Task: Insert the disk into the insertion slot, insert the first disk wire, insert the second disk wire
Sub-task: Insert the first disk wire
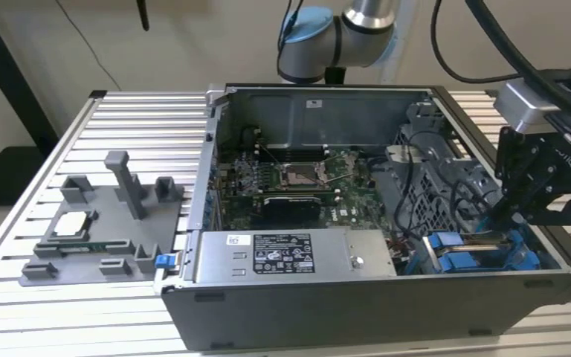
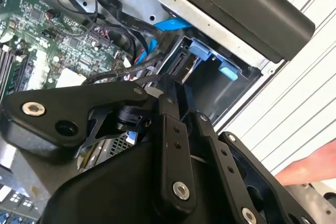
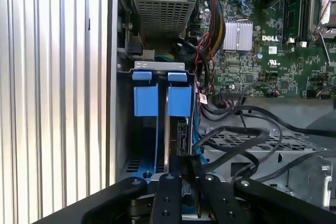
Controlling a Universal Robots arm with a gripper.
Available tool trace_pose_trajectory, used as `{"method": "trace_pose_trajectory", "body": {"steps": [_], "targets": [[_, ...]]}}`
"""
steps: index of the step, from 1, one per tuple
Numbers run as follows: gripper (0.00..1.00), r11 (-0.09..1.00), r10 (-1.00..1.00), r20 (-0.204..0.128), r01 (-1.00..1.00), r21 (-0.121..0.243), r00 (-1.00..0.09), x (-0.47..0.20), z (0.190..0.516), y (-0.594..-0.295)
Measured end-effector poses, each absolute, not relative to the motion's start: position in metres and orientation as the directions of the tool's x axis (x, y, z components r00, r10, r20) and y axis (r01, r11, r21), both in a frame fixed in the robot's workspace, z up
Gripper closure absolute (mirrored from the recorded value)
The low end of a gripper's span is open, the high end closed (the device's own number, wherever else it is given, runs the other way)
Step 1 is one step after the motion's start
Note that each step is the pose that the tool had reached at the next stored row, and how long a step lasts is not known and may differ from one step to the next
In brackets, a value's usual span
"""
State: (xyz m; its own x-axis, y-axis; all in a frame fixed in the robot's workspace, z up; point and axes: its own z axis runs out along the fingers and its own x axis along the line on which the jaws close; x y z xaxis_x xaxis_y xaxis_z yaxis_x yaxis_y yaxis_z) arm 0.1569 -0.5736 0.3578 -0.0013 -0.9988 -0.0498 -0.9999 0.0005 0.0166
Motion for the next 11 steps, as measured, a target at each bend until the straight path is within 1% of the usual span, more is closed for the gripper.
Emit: {"method": "trace_pose_trajectory", "body": {"steps": [8,11], "targets": [[1.00,0.000,-0.998,-0.059,-1.000,0.017,-0.001,0.1598,0.3513,-0.5739],[1.00,0.000,-0.997,-0.072,-1.000,0.017,-0.001,0.1606,0.3492,-0.5738]]}}
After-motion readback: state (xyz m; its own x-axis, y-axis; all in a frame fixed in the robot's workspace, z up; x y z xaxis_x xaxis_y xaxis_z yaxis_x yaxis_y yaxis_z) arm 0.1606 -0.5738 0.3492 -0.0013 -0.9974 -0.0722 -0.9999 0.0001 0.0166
